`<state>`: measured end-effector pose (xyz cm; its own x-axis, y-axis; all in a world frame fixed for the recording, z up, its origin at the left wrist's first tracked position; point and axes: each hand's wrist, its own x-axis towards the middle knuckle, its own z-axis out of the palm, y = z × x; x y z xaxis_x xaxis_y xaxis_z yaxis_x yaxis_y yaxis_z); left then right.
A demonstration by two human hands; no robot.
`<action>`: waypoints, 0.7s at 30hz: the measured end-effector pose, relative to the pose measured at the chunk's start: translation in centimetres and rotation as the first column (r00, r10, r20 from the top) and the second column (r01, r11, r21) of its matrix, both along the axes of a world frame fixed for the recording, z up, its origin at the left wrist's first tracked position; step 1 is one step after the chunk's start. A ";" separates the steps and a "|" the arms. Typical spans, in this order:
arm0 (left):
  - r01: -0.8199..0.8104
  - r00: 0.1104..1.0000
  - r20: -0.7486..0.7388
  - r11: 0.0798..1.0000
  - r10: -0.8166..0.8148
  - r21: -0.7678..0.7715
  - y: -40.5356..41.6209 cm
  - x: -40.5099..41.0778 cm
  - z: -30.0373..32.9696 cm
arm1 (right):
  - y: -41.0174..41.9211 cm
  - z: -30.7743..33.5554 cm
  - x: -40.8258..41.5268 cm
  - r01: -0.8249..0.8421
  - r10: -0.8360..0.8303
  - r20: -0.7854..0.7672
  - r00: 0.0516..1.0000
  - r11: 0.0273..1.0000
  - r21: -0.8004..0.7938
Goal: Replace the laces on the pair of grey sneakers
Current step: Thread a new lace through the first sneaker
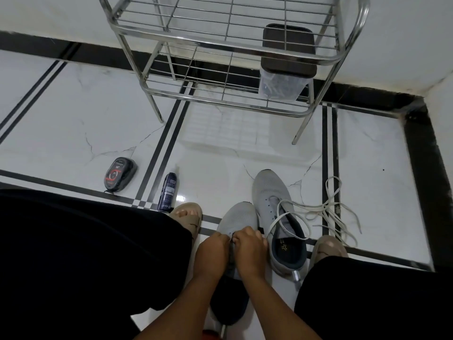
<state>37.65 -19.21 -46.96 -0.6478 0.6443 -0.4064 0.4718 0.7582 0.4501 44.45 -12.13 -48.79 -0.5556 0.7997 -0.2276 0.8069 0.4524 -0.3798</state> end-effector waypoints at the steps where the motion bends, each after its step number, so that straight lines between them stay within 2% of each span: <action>1: -0.023 1.000 0.003 1.000 0.023 -0.007 0.1 0.0 0.0 | -0.1 -0.1 0.1 -0.021 0.021 0.010 1.000 1.000 0.011; 5: -0.114 0.993 -0.001 0.992 0.114 -0.055 1.1 0.2 0.3 | -0.2 -0.1 0.3 0.039 -0.035 0.057 0.998 0.997 -0.068; 9: -0.078 0.997 0.001 0.993 0.079 -0.094 1.2 0.3 0.1 | -0.4 -0.4 0.4 0.107 -0.104 0.030 0.994 0.991 -0.084; 21: -0.175 0.982 0.083 0.984 0.171 0.037 0.6 0.3 -0.9 | -0.2 -1.1 0.9 0.305 -0.338 -0.083 0.937 0.912 -0.274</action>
<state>37.94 -18.63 -47.87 -0.7179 0.5439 -0.4346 0.2968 0.8038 0.5156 45.39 -12.36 -49.87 -0.3156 0.8648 -0.3906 0.8302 0.0522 -0.5551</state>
